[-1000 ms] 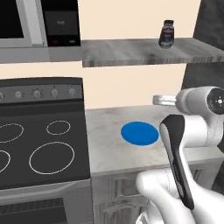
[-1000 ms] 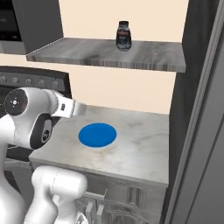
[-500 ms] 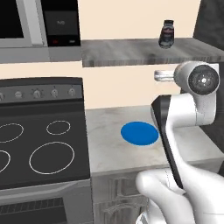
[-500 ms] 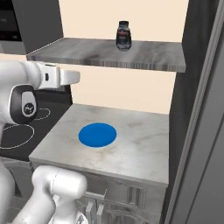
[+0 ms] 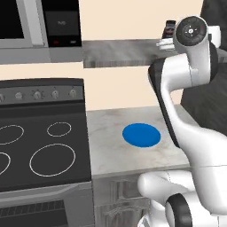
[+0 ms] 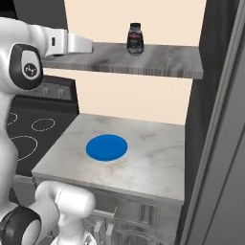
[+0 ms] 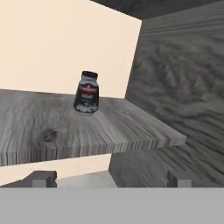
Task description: Move the hot dog bun to the plate on the dining table and place the condiment next to that plate. Then navigate to the fridge and take the sausage and place it on the plate as well.
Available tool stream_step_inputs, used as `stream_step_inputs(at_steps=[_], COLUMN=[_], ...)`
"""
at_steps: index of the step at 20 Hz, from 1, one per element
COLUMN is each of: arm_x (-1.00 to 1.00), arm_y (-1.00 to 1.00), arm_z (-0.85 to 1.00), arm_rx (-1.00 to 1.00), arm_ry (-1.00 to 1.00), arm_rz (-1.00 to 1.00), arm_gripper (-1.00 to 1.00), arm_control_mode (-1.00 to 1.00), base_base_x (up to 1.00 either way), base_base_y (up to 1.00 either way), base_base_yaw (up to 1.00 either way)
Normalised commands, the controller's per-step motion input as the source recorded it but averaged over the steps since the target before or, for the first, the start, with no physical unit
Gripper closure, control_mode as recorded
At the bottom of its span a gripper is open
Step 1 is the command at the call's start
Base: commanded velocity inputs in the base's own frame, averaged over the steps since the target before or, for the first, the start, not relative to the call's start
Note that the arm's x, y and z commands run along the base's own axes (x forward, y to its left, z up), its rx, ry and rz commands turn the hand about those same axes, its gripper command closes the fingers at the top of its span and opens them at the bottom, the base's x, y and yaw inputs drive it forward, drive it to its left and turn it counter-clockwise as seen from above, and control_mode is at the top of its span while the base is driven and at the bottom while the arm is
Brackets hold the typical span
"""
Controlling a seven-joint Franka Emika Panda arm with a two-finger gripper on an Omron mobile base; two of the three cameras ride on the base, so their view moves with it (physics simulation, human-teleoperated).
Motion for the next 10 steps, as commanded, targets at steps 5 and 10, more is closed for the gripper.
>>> stream_step_inputs(at_steps=[5, 10], arm_x=[0.59, 0.47], arm_y=[-0.02, -0.13], arm_z=[-0.03, -0.05], arm_rx=[0.0, 0.06], arm_ry=[-0.09, -0.13], arm_rz=[0.0, 0.06], arm_gripper=[-1.0, -1.0], arm_control_mode=[-1.0, -1.0], base_base_x=[0.0, 0.0], base_base_y=[0.0, 0.0], base_base_yaw=[0.0, 0.0])
